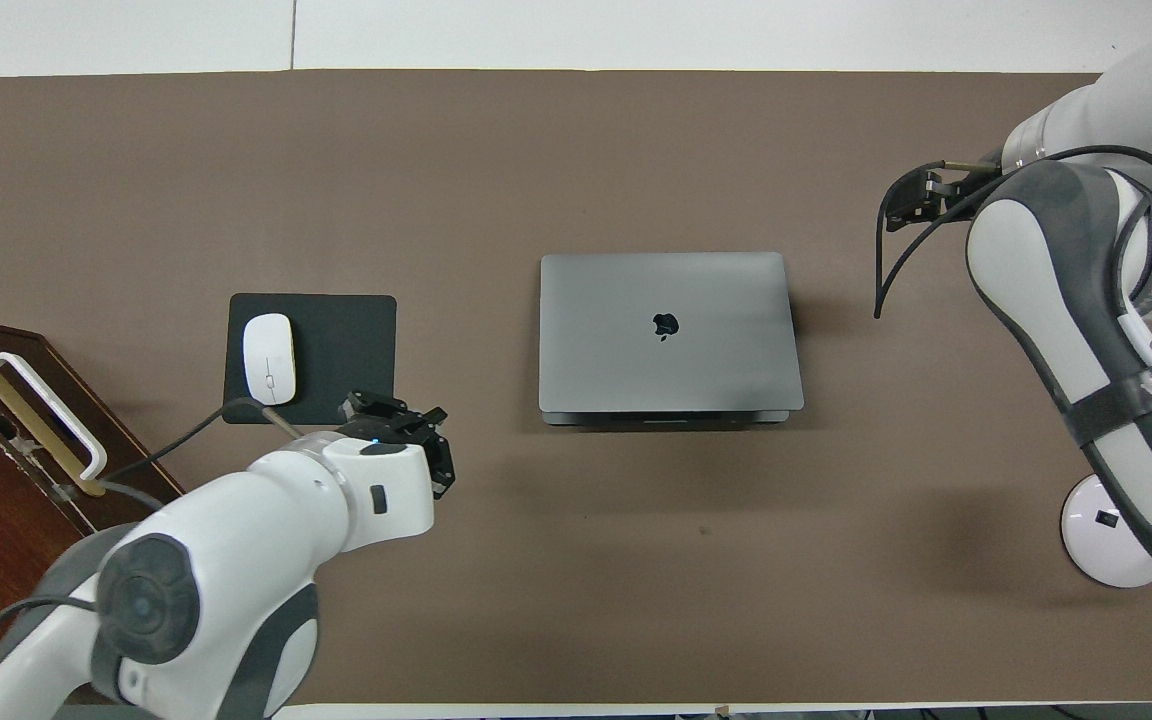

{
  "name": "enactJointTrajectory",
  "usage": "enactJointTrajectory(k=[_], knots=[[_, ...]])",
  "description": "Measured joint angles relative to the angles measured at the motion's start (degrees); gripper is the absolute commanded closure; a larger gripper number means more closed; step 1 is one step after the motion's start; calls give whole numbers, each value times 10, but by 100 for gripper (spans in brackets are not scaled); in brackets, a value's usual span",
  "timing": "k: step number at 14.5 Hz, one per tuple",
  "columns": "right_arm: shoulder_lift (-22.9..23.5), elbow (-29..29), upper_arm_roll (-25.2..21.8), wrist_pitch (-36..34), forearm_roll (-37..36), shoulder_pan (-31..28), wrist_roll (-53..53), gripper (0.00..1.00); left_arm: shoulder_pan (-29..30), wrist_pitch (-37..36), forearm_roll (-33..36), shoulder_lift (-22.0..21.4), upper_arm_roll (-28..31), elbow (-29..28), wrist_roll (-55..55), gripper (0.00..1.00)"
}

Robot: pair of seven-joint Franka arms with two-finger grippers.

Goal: Close laptop with both arms

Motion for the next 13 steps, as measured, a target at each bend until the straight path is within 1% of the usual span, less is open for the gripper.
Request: enactJointTrajectory(k=[2, 3, 5, 8, 12, 13], knots=[[0, 0, 0, 0, 0, -1, 0, 0, 34, -117, 0, -45, 1, 39, 9, 100], [0, 0, 0, 0, 0, -1, -1, 0, 49, -170, 0, -57, 1, 64, 9, 100], [0, 0, 0, 0, 0, -1, -4, 0, 79, -250, 0, -64, 1, 114, 10, 100], [0, 0, 0, 0, 0, -2, -13, 0, 132, -333, 0, -63, 2, 176, 10, 100], [0, 0, 0, 0, 0, -9, -30, 0, 205, -407, 5, -62, 1, 241, 10, 100], [0, 0, 0, 0, 0, -10, -32, 0, 217, -418, 13, -62, 1, 252, 8, 94]])
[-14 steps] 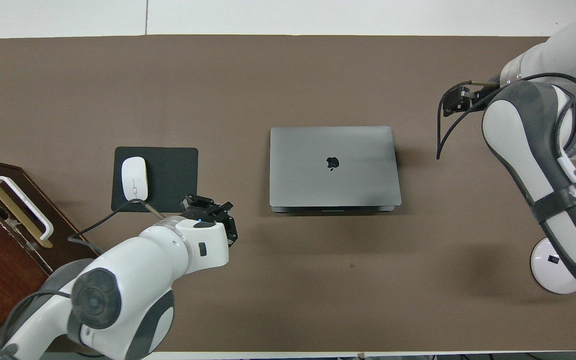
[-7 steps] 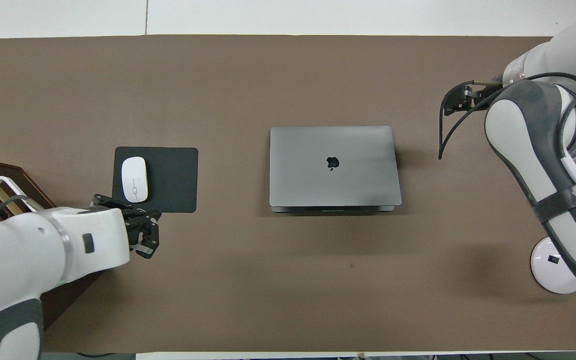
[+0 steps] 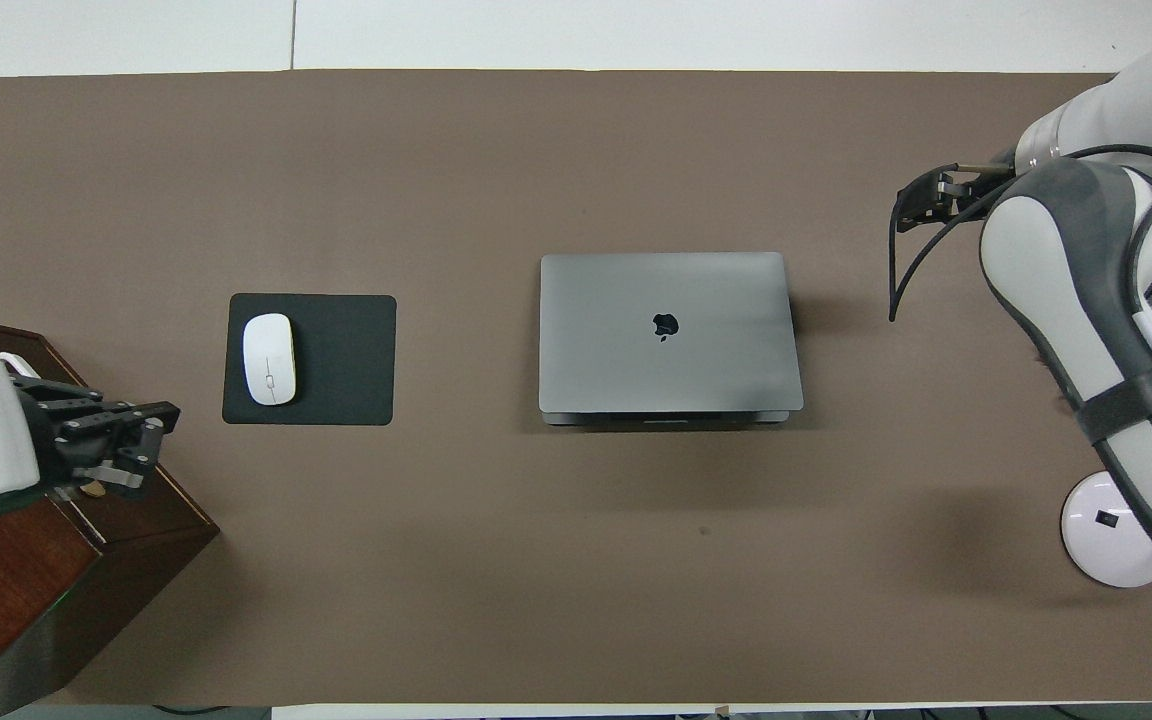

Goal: Close laptop with both arms

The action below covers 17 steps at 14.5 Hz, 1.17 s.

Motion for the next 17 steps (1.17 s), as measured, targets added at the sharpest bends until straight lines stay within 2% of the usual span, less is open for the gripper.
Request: enactJointTrajectory(k=[1, 2, 3, 14, 17], knots=[[0, 0, 0, 0, 0, 0, 0, 0, 9, -9, 8, 0, 0, 8, -6, 76], [0, 0, 0, 0, 0, 0, 0, 0, 15, -16, 16, 0, 0, 14, -18, 45], [0, -1, 0, 0, 0, 0, 0, 0, 20, -20, 21, 0, 0, 19, -32, 0], [-2, -22, 0, 19, 0, -6, -14, 0, 80, -27, 25, 5, 0, 41, -73, 0], [-2, -26, 0, 22, 0, -10, -35, 0, 94, -27, 25, 24, 0, 67, -74, 0]])
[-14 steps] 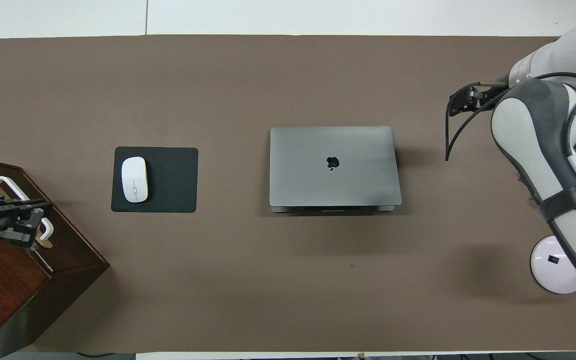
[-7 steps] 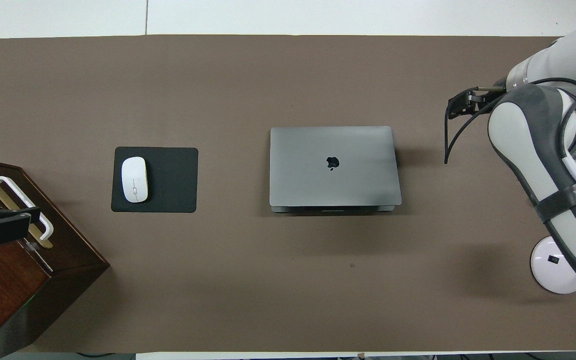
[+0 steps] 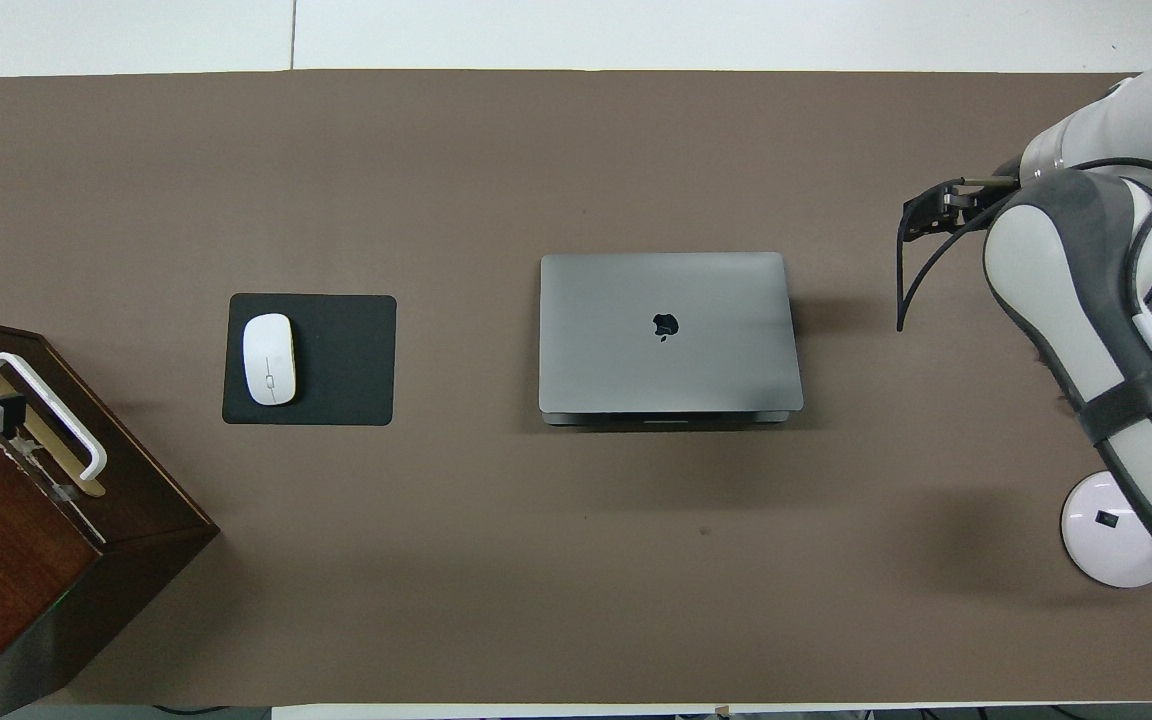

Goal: Close laptop with both arms

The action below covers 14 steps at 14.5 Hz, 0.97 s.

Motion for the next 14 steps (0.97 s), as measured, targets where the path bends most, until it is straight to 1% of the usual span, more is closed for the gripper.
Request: enactJointTrajectory(k=[3, 8, 14], knots=[[0, -10, 0, 14, 0, -4, -7, 0, 8, 0, 0, 38, 0, 32, -2, 0], [0, -18, 0, 18, 0, -4, -8, 0, 9, 4, 0, 111, -1, 80, -37, 0], [0, -19, 0, 19, 0, -4, -10, 0, 11, 21, 0, 151, -1, 86, -41, 0]])
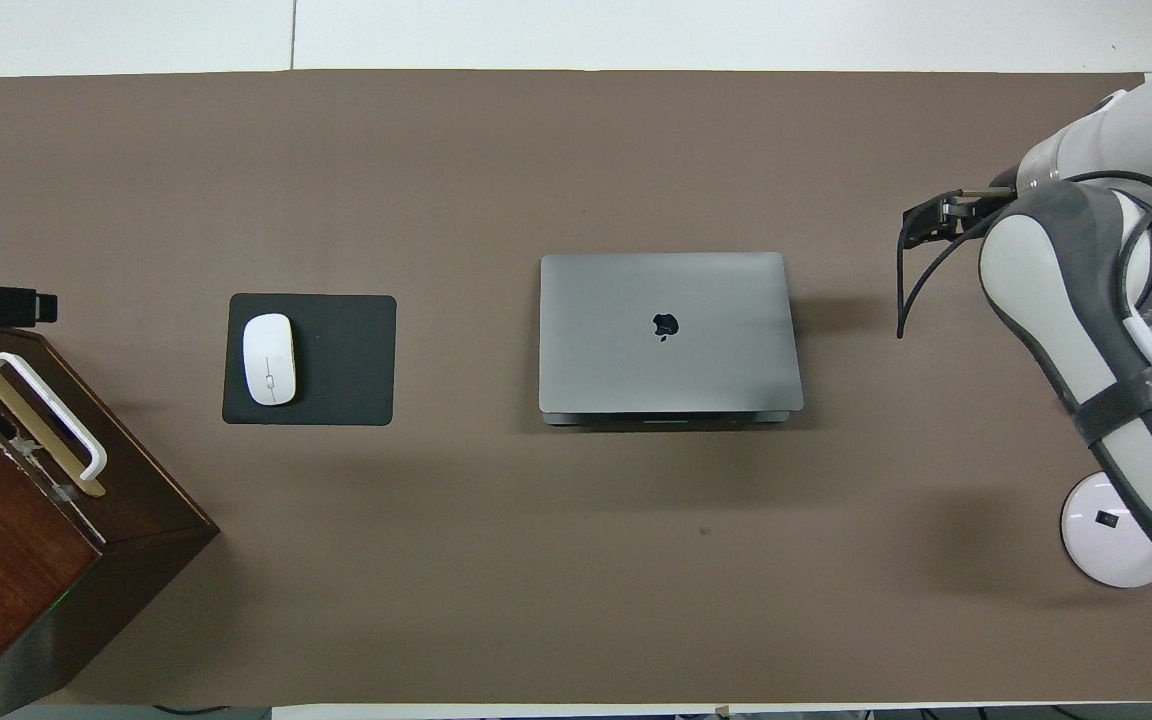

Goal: Close laptop with both arms

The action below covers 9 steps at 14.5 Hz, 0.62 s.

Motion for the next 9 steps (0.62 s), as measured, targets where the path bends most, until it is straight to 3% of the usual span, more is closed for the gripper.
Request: enactJointTrajectory(k=[6, 9], knots=[[-2, 0, 0, 0, 0, 0, 0, 0, 1, -7, 2, 9, 0, 12, -3, 0], [-3, 0, 0, 0, 0, 0, 0, 0, 2, -66, 25, 28, 0, 73, -7, 0]])
